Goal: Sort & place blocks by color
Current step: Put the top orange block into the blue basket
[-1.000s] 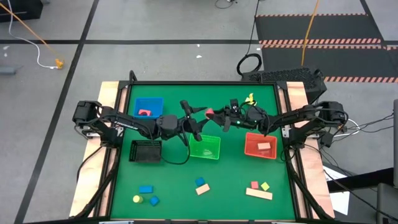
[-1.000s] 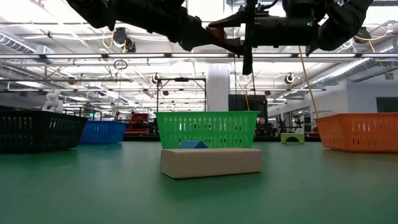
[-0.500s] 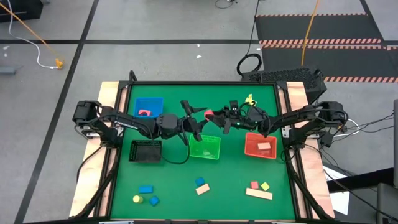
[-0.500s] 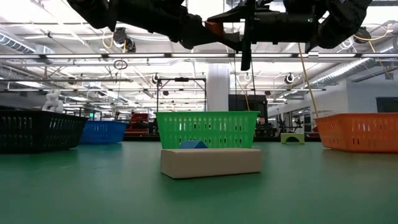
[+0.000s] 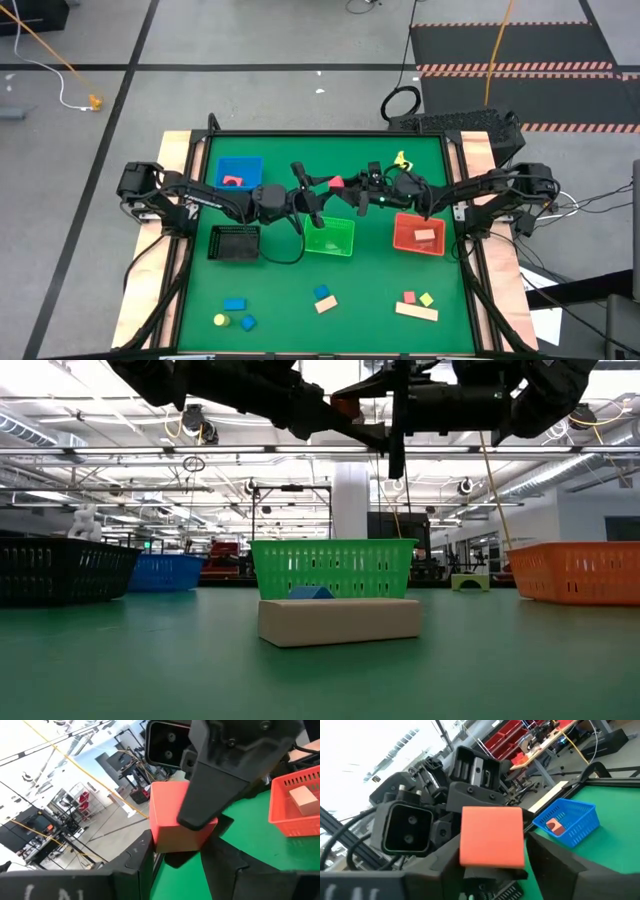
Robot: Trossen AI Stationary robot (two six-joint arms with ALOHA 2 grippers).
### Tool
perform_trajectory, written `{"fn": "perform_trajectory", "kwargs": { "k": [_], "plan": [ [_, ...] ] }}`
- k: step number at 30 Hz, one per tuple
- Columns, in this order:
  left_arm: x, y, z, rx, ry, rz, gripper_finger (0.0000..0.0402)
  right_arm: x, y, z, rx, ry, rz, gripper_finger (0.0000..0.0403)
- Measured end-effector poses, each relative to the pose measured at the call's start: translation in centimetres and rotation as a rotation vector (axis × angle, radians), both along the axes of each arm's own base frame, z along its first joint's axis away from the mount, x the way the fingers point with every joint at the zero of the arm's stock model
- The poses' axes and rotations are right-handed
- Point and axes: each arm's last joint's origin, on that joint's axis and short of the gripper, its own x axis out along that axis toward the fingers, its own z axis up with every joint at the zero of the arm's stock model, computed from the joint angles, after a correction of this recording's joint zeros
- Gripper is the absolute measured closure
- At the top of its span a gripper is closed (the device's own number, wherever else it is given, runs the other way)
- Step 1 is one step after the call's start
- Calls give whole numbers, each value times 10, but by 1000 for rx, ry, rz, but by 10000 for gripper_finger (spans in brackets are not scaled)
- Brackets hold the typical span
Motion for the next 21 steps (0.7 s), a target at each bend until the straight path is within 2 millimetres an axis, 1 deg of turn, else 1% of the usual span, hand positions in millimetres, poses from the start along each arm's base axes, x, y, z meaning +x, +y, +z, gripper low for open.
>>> {"fn": "perform_trajectory", "kwargs": {
  "k": [3, 6, 11, 13, 18, 21],
  "plan": [
    [0, -2, -1, 4, 11, 7, 269, -2, -6, -1, -30, 43, -12, 176],
    [0, -2, -2, 0, 21, 23, 270, -8, -14, 2, -33, 82, 0, 156],
    [-3, 1, -5, 3, 47, 180, 270, -24, -25, 10, -25, 169, 31, 135],
    [-4, 3, -6, 10, 60, 244, 269, -32, -28, 9, -21, 247, 21, 132],
    [-7, 5, -10, 26, 109, 345, 268, -54, -36, 6, -32, 431, -100, 131],
    [-11, 8, -15, 29, 144, 482, 268, -66, -41, 4, -49, 539, -194, 132]
  ]
}}
